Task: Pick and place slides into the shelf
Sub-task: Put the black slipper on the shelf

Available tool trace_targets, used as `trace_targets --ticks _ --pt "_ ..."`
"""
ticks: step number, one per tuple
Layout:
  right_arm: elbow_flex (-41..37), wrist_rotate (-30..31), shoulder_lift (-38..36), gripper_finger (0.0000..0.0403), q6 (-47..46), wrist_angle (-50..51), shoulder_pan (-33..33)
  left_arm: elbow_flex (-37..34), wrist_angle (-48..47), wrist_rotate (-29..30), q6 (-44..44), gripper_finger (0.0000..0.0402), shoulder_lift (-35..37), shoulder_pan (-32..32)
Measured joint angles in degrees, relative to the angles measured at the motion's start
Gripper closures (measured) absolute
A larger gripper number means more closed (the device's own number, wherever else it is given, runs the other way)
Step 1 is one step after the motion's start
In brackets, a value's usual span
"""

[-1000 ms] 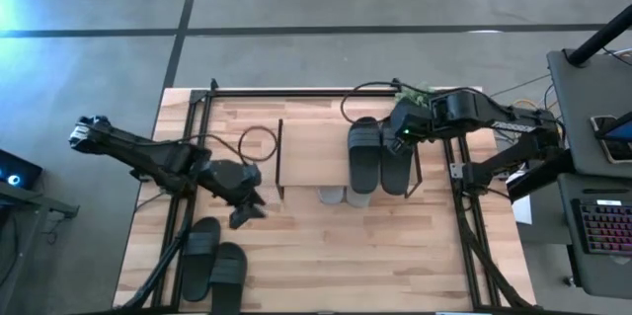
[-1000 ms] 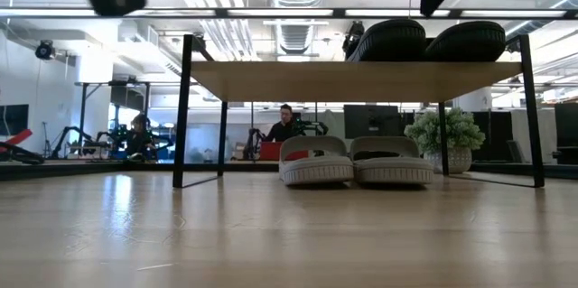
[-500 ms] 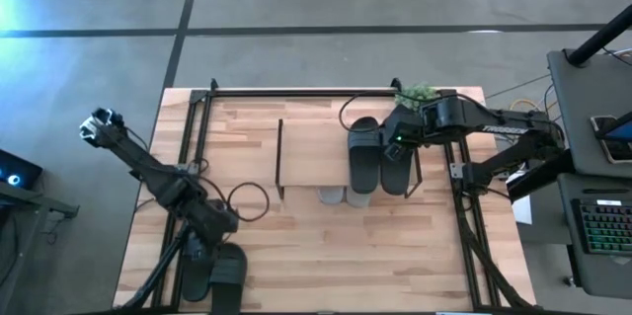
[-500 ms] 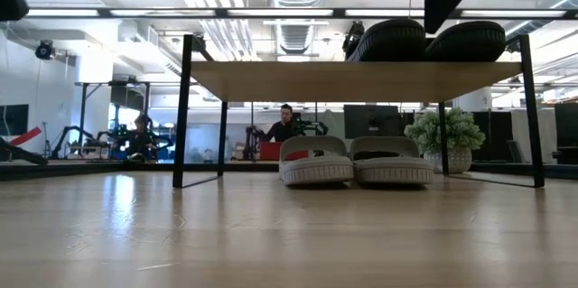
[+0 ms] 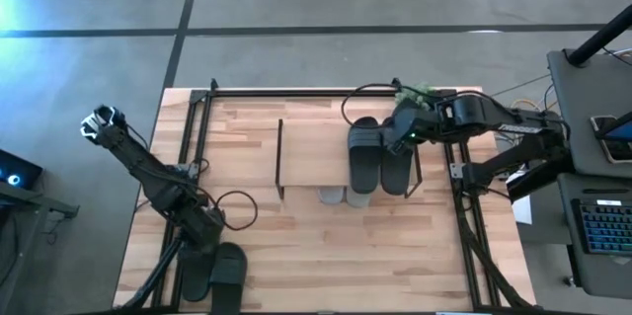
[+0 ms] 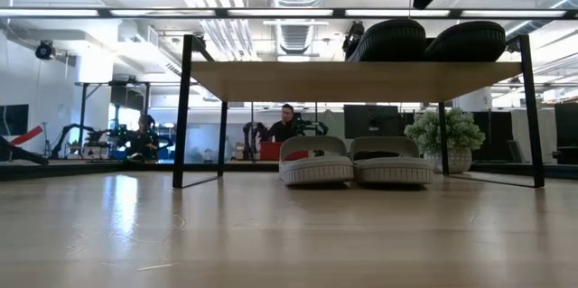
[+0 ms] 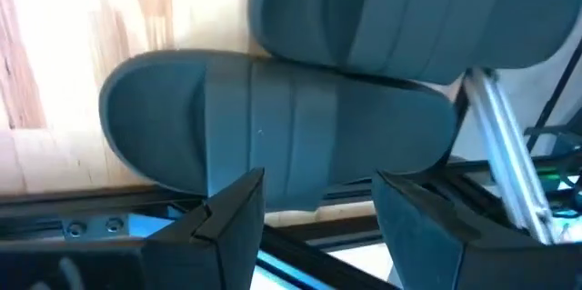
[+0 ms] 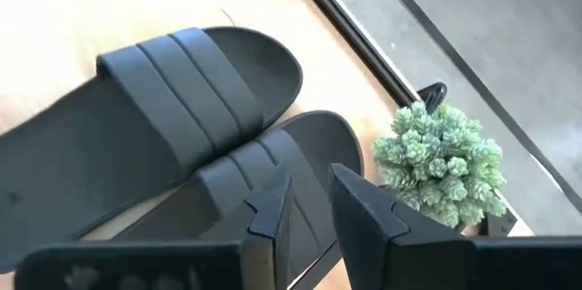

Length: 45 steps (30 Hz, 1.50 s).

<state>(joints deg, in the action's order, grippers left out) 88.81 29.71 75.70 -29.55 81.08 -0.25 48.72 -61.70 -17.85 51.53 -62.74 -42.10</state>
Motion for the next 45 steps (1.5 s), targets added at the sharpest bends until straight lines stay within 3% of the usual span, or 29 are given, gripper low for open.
trace_targets --ticks 8,28,35,45 --pt "0.02 0.03 -1.24 0.0335 -0.01 -0.39 0.00 -10.67 12.40 0.12 2.23 0.0213 6.06 0.06" --pt "-0.04 -0.06 0.33 0.0335 -0.43 -1.51 -0.02 -25.47 17.49 -0.02 4.33 0.0213 19.79 2.09" --pt "-0.06 -0.08 0.97 0.0335 -0.45 -2.14 -0.02 -29.32 25.05 -7.59 8.38 0.0214 22.52 2.31" --pt "-0.06 -0.07 1.33 0.0335 -0.47 -2.86 -0.04 -29.78 29.93 -10.88 9.65 0.0289 21.42 2.29"
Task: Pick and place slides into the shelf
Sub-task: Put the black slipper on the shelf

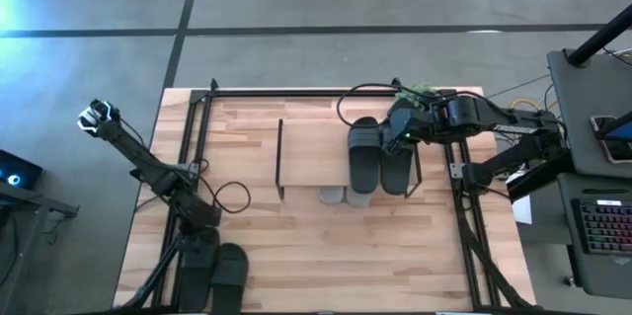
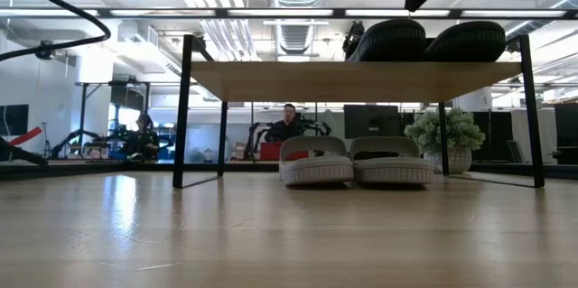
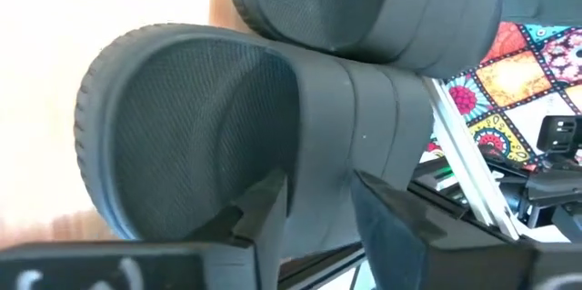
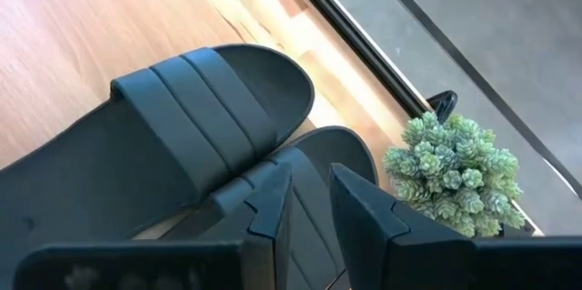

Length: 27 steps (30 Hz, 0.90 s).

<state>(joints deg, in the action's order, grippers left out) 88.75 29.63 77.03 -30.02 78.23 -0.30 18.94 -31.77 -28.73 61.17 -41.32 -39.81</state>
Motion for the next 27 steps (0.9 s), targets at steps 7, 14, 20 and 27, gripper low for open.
trace_targets --ticks 7,14,20,27 --pt "-0.02 0.02 0.00 0.0335 0.00 -0.77 0.00 0.00 3.04 0.02 -0.07 0.0315 -3.90 0.02" --pt "-0.02 0.02 0.00 0.0335 0.00 -0.77 0.00 0.00 6.78 -4.24 -1.59 0.0318 -7.62 0.07" --pt "-0.04 0.02 0.00 0.0335 0.00 -0.77 0.00 0.00 7.82 -5.47 -1.56 0.0377 -8.00 0.10" --pt "-0.04 0.02 -0.01 0.0335 0.04 -0.75 0.00 0.11 7.60 -5.58 0.91 0.0400 -5.48 0.13"
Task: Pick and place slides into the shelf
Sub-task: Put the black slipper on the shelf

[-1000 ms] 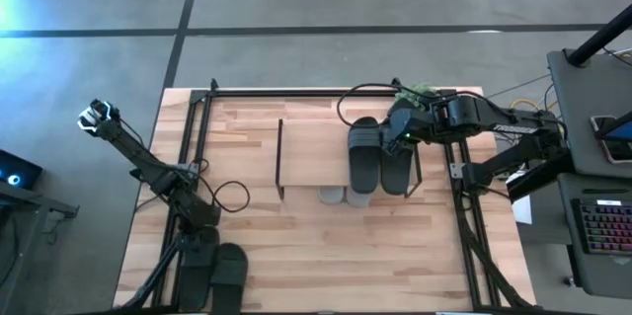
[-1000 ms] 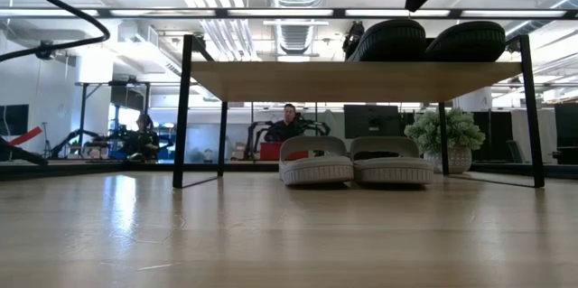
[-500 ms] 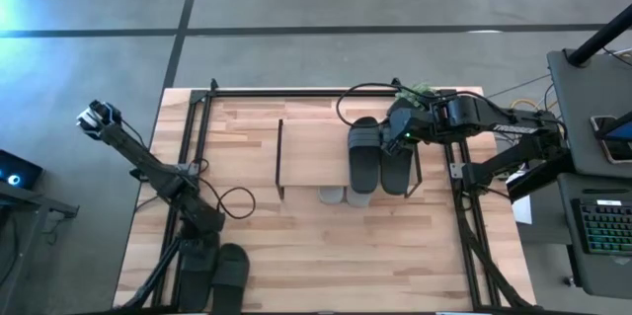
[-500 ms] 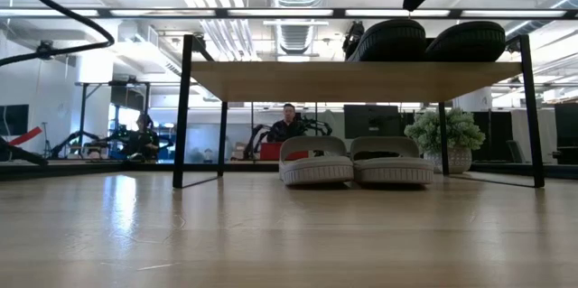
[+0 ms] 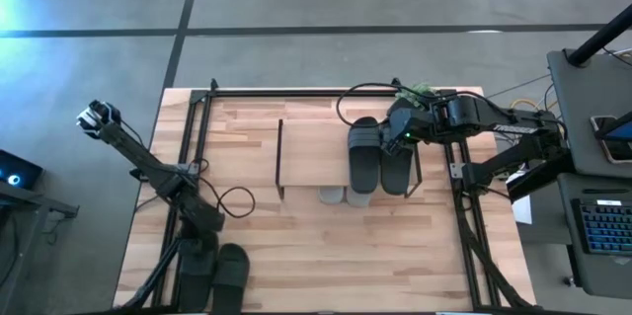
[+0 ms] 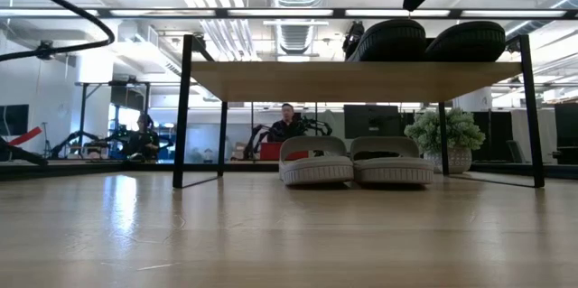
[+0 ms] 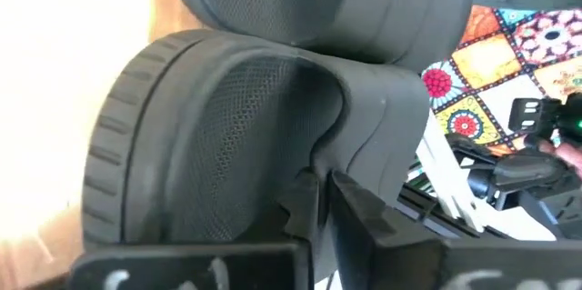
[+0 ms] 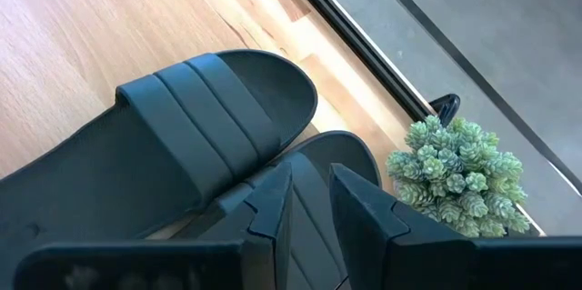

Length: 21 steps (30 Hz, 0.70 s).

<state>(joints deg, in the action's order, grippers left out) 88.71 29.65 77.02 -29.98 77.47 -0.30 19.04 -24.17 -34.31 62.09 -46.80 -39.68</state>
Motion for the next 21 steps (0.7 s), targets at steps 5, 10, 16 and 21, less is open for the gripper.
trace_targets --ticks 5,10,16,21 --pt "-0.02 0.07 -0.01 0.0335 0.01 -0.02 0.00 0.64 -0.42 2.44 0.60 0.0401 2.18 -0.07" --pt "-0.32 0.42 -0.01 0.0335 0.01 -0.05 0.00 0.65 -2.55 7.16 0.62 0.0400 3.63 -0.11" --pt "-0.46 0.42 -0.01 0.0335 0.01 -0.07 0.00 1.38 -9.47 10.62 0.70 0.0360 3.32 -0.11" --pt "-0.51 0.42 -0.01 0.0335 0.01 -0.08 0.00 1.34 -10.33 10.85 0.61 0.0304 2.50 -0.07"
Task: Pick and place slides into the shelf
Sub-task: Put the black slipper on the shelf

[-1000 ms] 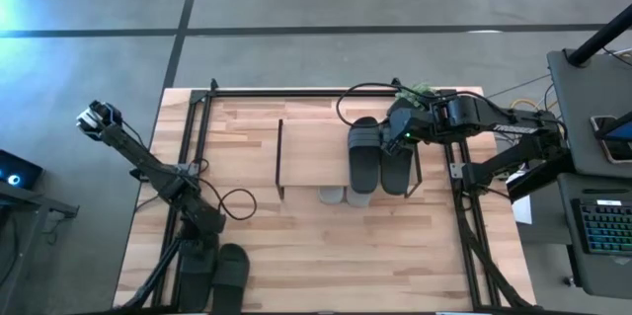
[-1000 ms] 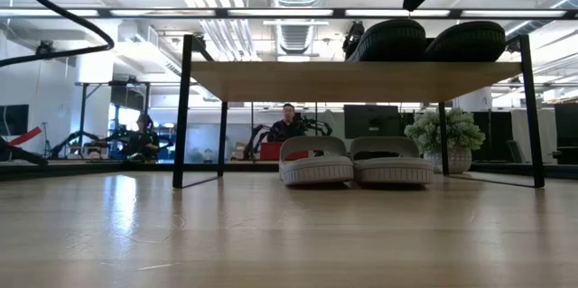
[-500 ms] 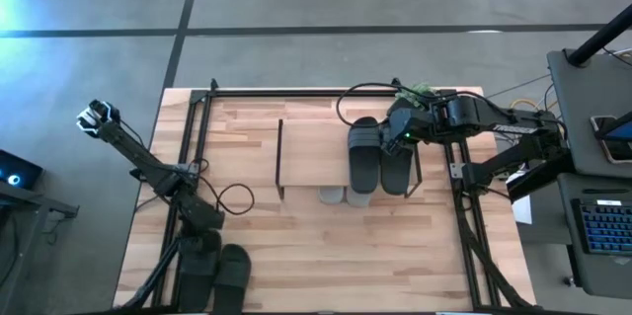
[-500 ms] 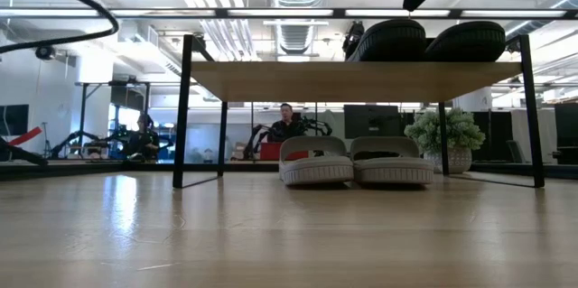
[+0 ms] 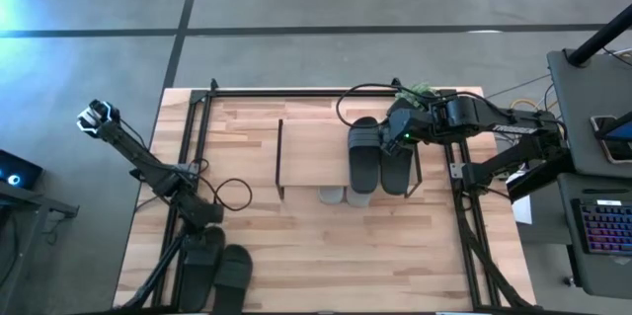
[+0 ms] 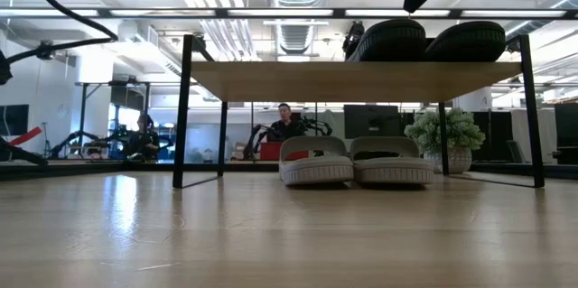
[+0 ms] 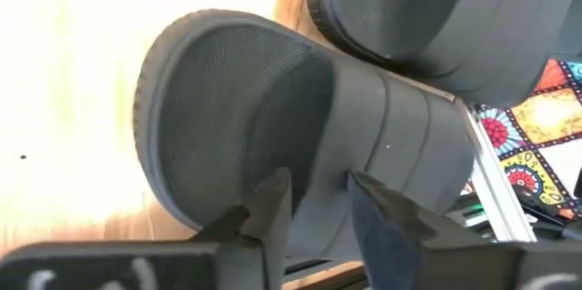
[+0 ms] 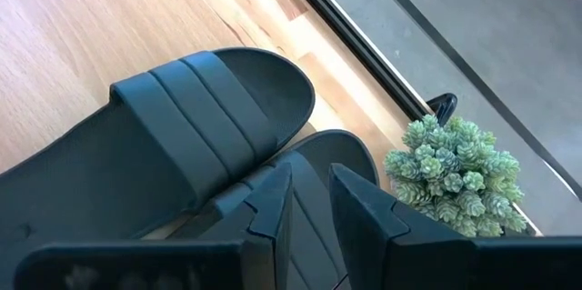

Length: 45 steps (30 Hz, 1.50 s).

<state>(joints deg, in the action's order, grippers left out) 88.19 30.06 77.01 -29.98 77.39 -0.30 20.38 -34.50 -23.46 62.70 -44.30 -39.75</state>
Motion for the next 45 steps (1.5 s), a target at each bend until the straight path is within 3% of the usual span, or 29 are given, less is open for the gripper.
trace_targets --ticks 7,18,26,28,34,37,40,45 --pt "-0.14 0.00 0.00 0.0335 0.00 -0.03 -0.11 -0.41 -0.20 0.15 -1.94 0.0254 -0.88 0.02" --pt "-0.36 -0.02 -0.02 0.0335 0.00 -0.16 -1.29 -0.46 -1.28 0.50 -4.58 0.0249 0.50 0.75" --pt "-0.48 -0.02 -0.02 0.0335 0.31 -0.17 -2.78 7.19 -2.92 10.70 -6.69 0.0254 1.10 1.29" --pt "-0.53 -0.02 -0.02 0.0335 1.06 -0.19 -2.76 10.78 -5.39 13.68 -9.82 0.0261 -1.44 1.29" --pt "-0.69 -0.02 -0.02 0.0335 1.55 -0.24 -2.75 25.07 -24.30 21.70 -17.64 0.0280 -14.71 0.05" --pt "-0.69 -0.02 -0.02 0.0335 1.55 -0.23 -2.75 31.68 -27.30 24.26 -18.51 0.0281 -20.98 -2.62" --pt "-0.77 0.00 -0.02 0.0335 1.73 -0.23 -2.75 36.85 -28.83 26.74 -16.31 0.0281 -26.33 -6.47" --pt "-0.78 0.01 -0.02 0.0335 4.02 -0.28 -2.75 42.80 -33.31 27.02 -3.21 0.0281 -33.80 -16.09"
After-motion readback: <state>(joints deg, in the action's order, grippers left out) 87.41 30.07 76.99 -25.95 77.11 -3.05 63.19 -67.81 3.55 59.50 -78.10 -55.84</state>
